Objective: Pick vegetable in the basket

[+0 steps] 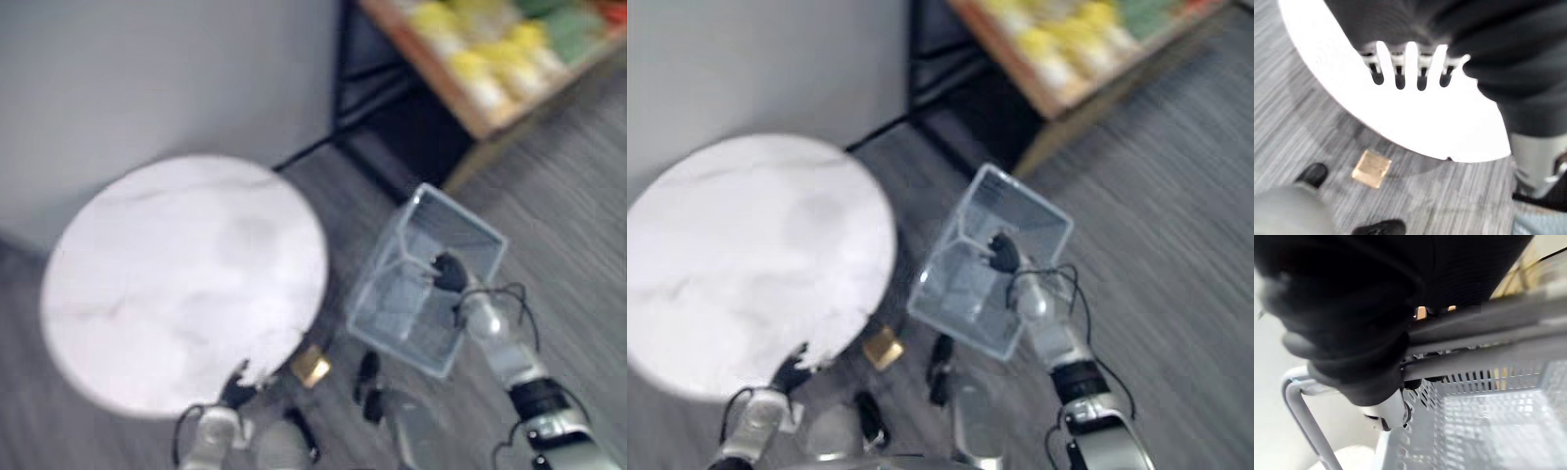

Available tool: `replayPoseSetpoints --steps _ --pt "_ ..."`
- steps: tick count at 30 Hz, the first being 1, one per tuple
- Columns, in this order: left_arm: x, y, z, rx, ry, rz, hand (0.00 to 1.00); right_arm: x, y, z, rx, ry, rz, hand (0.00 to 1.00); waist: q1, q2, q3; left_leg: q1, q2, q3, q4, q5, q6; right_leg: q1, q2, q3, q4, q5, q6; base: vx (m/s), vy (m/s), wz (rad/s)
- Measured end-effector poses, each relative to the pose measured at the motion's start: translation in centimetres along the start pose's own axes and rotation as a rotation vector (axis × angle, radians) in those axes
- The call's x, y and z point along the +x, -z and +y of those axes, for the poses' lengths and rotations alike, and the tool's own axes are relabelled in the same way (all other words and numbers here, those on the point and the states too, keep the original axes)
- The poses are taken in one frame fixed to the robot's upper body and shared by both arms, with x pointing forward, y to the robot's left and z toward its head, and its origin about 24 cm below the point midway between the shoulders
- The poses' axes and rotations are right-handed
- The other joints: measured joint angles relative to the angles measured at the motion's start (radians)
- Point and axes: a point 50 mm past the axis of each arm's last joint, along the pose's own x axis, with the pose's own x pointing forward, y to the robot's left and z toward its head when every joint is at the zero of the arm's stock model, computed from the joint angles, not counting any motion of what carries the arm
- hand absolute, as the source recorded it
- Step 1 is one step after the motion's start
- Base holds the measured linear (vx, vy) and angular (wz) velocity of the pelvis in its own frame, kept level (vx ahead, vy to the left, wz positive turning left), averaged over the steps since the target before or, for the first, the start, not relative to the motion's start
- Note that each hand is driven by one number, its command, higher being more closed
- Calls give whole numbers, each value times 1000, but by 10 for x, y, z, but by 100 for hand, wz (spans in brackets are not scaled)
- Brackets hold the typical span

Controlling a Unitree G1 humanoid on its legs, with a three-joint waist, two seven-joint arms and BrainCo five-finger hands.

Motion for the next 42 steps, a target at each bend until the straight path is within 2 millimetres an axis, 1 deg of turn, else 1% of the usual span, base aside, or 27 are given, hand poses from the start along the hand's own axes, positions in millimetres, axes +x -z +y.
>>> replayPoseSetpoints --steps 3,5,6,7,9,10,11,13,15,18,21,23,24,25,26,27,28,30,32,34,35,37,38,39,40,41,42 --pt "-3 5 -5 -7 14 14 0 0 1 1 -20 -18 0 100 17 3 -45 27 24 162 68 0 0 31 -85 -205 39 -63 22 51 -107 -198" --pt "-5 12 -14 -22 34 52 0 -7 0 7 1 -28 -8 100 15 26 -74 55 56 220 126 -1 -3 54 3 -136 -78 -34 66 135 -202 -191" --pt "-8 19 -27 -43 62 84 0 -14 5 14 10 -47 10 100 16 57 -95 73 101 230 200 5 -12 93 70 -77 -168 -5 73 197 -143 -154" --pt "-10 19 -35 -60 77 87 0 -19 8 20 33 -66 26 100 16 68 -103 75 132 227 269 4 -45 114 93 -26 -193 0 72 252 -93 -204" --pt "-13 19 -47 -87 99 87 0 -29 12 39 53 -135 47 100 19 73 -106 50 157 68 401 -52 11 152 141 117 -217 -2 69 157 -13 -182" --pt "-15 21 -50 -93 103 94 0 -35 12 50 67 -170 55 100 31 75 -107 12 138 -79 454 -72 34 169 164 184 -220 -8 61 119 -18 -212" --pt "-21 29 -54 -100 107 118 0 -43 17 65 87 -218 86 100 60 76 -109 -28 83 -277 492 -89 16 190 187 267 -225 -20 45 146 -8 -220" --pt "-24 35 -51 -112 83 134 0 -58 30 84 111 -287 165 100 67 80 -110 -112 43 -417 532 -89 3 227 215 350 -247 -31 47 152 17 -174" --pt "-24 34 -50 -123 76 129 0 -72 53 89 115 -297 285 100 70 84 -107 -242 26 -455 564 -96 -10 256 220 377 -274 -30 47 161 55 -91" --pt "-25 34 -53 -152 72 133 0 -93 86 86 127 -262 448 100 77 95 -103 -359 -39 -440 359 -62 -8 296 210 451 -280 -46 71 221 157 -69" --pt "-31 41 -60 -170 87 160 0 -124 121 85 168 -214 661 100 77 109 -113 -366 -77 -424 51 93 -2 337 202 510 -278 -92 116 302 190 -61" --pt "-34 47 -59 -161 88 177 0 -164 144 94 211 -218 848 100 94 80 -134 -309 -132 -420 43 149 35 321 134 543 -113 -227 159 470 249 -51" --pt "-35 47 -59 -157 89 179 0 -176 148 98 235 -216 897 100 91 71 -141 -287 -153 -416 35 148 44 312 119 542 -22 -249 207 457 189 -31" --pt "-33 48 -58 -150 88 190 0 -187 154 100 271 -190 971 100 89 57 -138 -249 -175 -412 35 123 82 212 79 529 249 -243 261 359 138 -10" --pt "-33 49 -56 -137 90 192 0 -193 156 101 280 -190 994 100 74 53 -138 -224 -185 -418 23 113 95 160 61 524 379 -197 294 437 171 16" --pt "-33 51 -50 -101 94 195 0 -203 157 104 314 -174 1035 100 46 43 -135 -157 -202 -439 -13 101 102 83 25 519 561 -154 307 352 133 42" --pt "-31 49 -50 -81 104 188 0 -211 158 105 328 -161 1065 100 27 40 -131 -105 -209 -457 -49 94 95 60 7 495 593 -165 291 465 123 50" --pt "-26 41 -50 -71 109 164 0 -229 163 104 366 -123 1129 100 2 45 -128 -20 -202 -508 -107 79 72 34 -12 429 428 -188 254 523 45 62" --pt "-14 23 -46 -66 101 112 0 -241 166 105 397 -99 1185 100 -9 47 -127 -4 -189 -582 -124 61 51 -5 6 444 176 -169 273 580 -80 108" --pt "-5 6 -45 -72 94 64 0 -254 169 108 446 -68 1264 100 -28 45 -127 29 -180 -660 -143 28 14 -17 4 516 -142 -74 310 620 -200 124" --pt "-4 7 -41 -86 75 72 0 -264 170 110 470 -56 1314 100 -25 38 -124 71 -173 -696 -119 -25 -7 -16 -6 573 -211 -38 321 609 -278 88" --pt "-12 22 -41 -110 60 117 0 -277 169 116 469 -93 1350 100 -35 59 -134 99 -126 -722 -27 -107 -28 -18 13 571 -101 -31 308 737 -385 87" --pt "-16 30 -35 -129 29 141 0 -281 163 126 492 -144 1358 100 -40 56 -130 3 -87 -719 280 -116 -68 -11 25 556 23 -4 311 699 -418 93" --pt "-16 30 -35 -137 24 143 0 -280 163 126 484 -158 1352 100 -44 70 -127 -60 -56 -712 442 -77 -62 12 33 546 35 3 300 665 -433 79" --pt "-18 31 -45 -166 35 155 0 -279 168 118 453 -170 1346 100 -30 104 -101 -149 20 -696 650 -1 -38 74 70 517 15 -21 268 620 -400 18" --pt "-22 31 -60 -213 60 166 0 -274 170 115 383 -252 1324 100 13 147 -82 -240 59 -631 786 -7 -42 162 94 511 -45 -43 244 614 -340 1" --pt "-22 30 -62 -222 63 168 0 -275 171 114 372 -266 1324 100 17 147 -81 -257 56 -612 787 -8 -43 179 90 507 -61 -46 241 590 -289 25"
